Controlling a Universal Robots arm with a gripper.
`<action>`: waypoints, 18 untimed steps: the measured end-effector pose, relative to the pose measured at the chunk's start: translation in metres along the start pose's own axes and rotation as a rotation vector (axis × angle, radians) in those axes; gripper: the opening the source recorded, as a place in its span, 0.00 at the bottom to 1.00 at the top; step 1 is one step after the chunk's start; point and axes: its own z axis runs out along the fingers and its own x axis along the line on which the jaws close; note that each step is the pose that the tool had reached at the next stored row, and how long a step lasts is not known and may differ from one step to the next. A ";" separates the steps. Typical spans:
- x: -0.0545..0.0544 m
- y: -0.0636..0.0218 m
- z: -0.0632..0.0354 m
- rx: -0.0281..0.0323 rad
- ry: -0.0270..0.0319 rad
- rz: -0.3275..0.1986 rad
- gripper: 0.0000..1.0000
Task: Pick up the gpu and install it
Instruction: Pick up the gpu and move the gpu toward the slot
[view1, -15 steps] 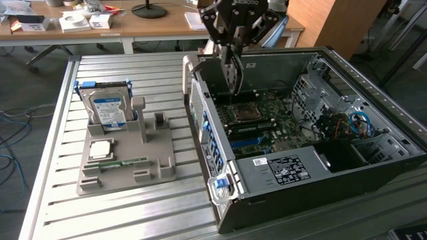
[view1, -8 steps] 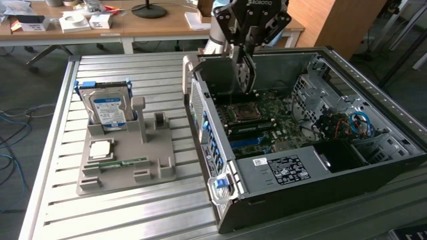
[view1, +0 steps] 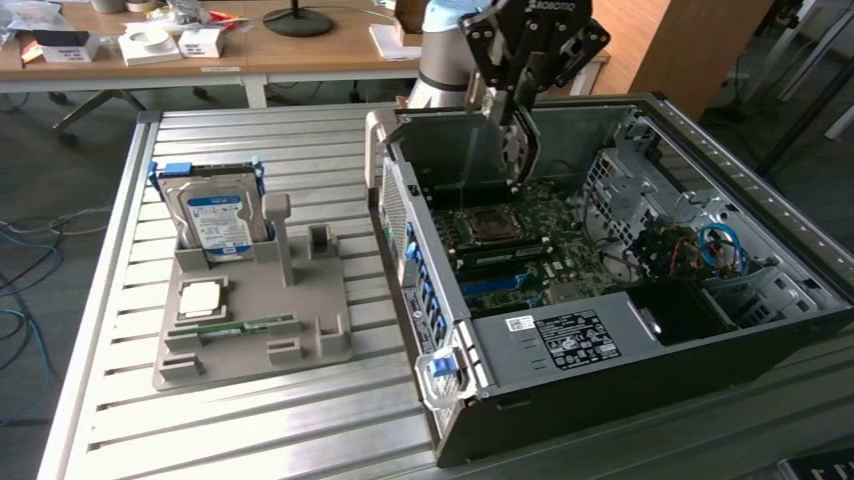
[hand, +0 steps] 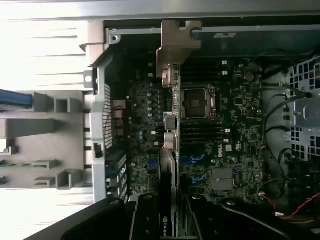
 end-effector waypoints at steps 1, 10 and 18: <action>-0.004 0.0003 0.0000 -0.0002 0.0000 0.000 0.26; -0.038 0.0026 0.0002 -0.0025 0.0002 -0.002 0.26; -0.068 0.0045 0.0003 -0.0040 0.0004 -0.003 0.26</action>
